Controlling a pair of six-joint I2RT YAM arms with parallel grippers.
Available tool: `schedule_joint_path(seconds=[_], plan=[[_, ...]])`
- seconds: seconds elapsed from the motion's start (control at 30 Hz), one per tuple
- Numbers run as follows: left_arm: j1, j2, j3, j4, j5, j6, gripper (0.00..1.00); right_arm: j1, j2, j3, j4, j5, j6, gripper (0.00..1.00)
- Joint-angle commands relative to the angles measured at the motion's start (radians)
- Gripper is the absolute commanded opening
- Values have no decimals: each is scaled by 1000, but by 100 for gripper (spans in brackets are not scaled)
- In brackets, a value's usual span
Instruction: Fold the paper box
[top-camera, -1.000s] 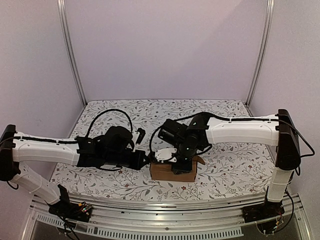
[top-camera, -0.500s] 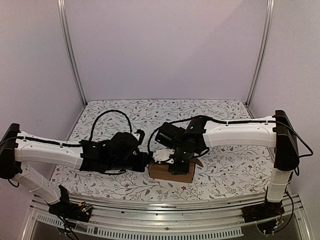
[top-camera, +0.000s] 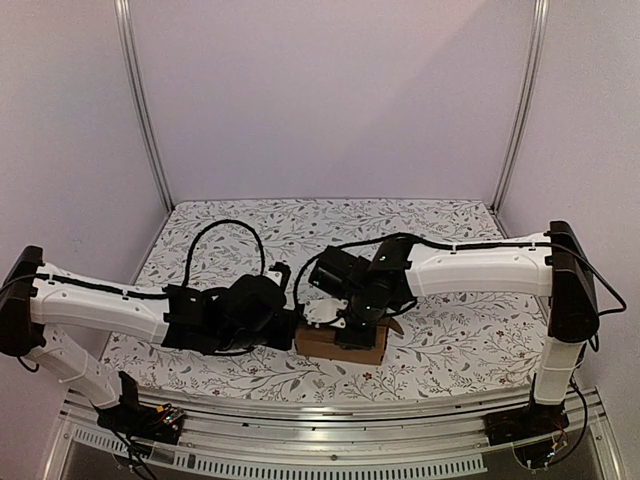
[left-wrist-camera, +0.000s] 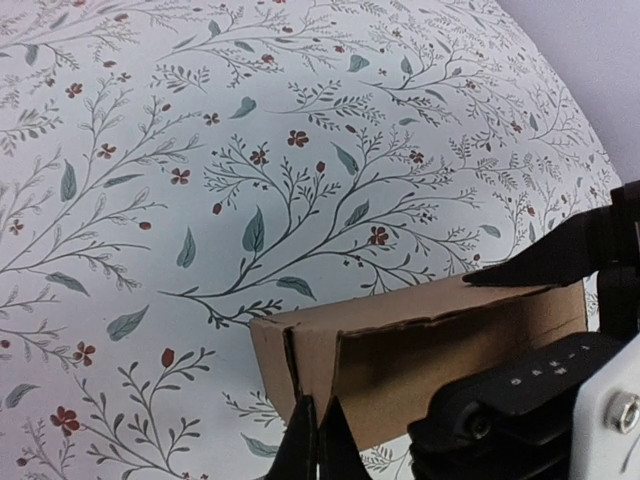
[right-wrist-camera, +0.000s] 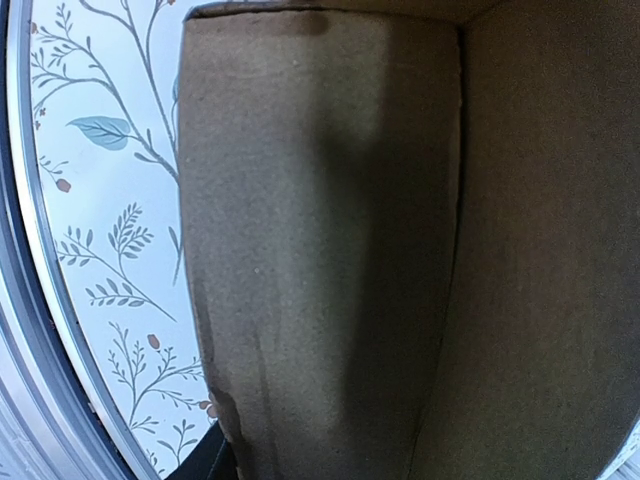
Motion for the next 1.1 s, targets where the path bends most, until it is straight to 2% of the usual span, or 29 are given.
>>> schedule_joint_path(seconds=[0.0,0.1,0.37,0.77,1.07], plan=[[-46,28,-6,-80,32,-9,0,-2,12,-19,90,43,40,41],[-49,40,-2,-80,33,-9,0,-3,10,-23,101,54,48,50],[-59,56,10,-78,27,-6,0,-3,-15,-34,132,65,70,67],[-65,68,20,-83,22,-8,0,-10,-68,-48,159,89,100,77],[-65,87,41,-94,18,-5,0,-12,-137,-60,159,88,114,80]])
